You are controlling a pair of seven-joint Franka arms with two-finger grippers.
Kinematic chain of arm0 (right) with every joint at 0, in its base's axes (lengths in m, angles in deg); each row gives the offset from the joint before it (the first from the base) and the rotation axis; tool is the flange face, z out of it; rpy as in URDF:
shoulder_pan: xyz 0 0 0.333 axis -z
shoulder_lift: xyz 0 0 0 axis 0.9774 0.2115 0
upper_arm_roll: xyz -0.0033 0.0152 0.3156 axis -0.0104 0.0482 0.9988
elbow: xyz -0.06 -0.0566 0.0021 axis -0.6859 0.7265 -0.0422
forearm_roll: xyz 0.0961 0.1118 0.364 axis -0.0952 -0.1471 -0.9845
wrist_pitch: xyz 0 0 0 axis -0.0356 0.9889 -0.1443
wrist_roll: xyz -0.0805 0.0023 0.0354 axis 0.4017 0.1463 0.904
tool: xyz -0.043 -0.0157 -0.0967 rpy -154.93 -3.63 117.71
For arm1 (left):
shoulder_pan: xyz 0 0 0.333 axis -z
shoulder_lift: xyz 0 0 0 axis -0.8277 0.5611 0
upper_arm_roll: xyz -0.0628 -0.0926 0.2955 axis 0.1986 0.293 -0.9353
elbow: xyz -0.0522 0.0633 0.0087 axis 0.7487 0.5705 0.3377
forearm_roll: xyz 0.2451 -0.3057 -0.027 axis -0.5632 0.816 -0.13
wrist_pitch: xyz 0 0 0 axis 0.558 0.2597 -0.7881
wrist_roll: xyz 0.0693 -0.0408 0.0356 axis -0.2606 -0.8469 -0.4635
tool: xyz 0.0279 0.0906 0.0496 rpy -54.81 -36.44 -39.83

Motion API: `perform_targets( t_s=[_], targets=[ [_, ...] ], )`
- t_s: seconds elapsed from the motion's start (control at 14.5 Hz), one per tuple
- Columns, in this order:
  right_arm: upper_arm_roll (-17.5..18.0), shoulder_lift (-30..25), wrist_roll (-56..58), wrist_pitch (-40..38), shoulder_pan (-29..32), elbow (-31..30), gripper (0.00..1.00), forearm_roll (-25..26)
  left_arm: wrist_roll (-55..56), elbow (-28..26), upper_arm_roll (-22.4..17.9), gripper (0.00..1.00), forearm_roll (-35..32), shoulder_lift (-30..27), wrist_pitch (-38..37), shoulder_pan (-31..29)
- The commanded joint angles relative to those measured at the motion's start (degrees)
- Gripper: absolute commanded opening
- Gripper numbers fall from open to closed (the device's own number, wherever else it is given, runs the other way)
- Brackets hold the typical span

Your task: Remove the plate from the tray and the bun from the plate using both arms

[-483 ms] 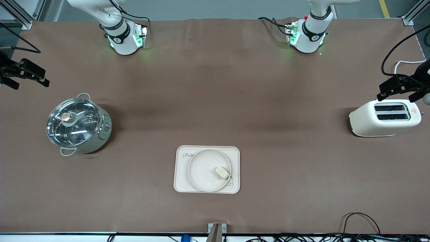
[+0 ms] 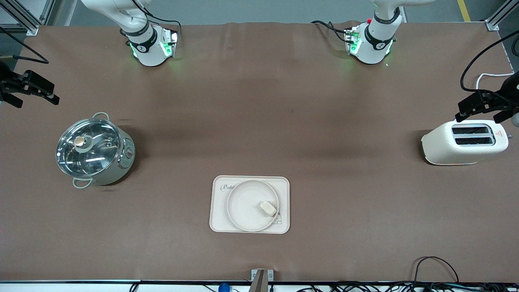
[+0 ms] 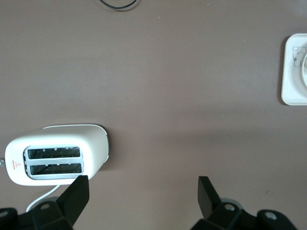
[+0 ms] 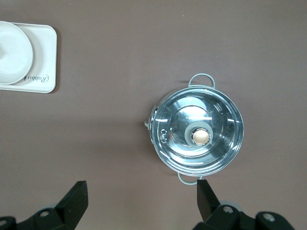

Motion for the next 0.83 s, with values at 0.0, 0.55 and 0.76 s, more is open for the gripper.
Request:
perform_targets(
  t_s=[0.0, 0.55, 0.76],
  targets=[
    [0.3, -0.9, 0.2, 0.1, 0.0, -0.7, 1.00, -0.8, 0.8, 1.3, 0.0, 1.00, 0.0, 0.3, -1.1, -0.1],
    [0.3, 15.9, -0.5, 10.0, -3.1, 2.4, 1.00, -12.1, 0.9, 1.9, 0.1, 1.00, 0.1, 0.4, -1.0, 0.7],
    [0.3, 20.3, -3.4, 16.5, -7.8, 2.4, 1.00, -12.8, 0.8, 1.9, 0.1, 1.00, 0.0, 0.4, -1.0, 0.7]
  ],
)
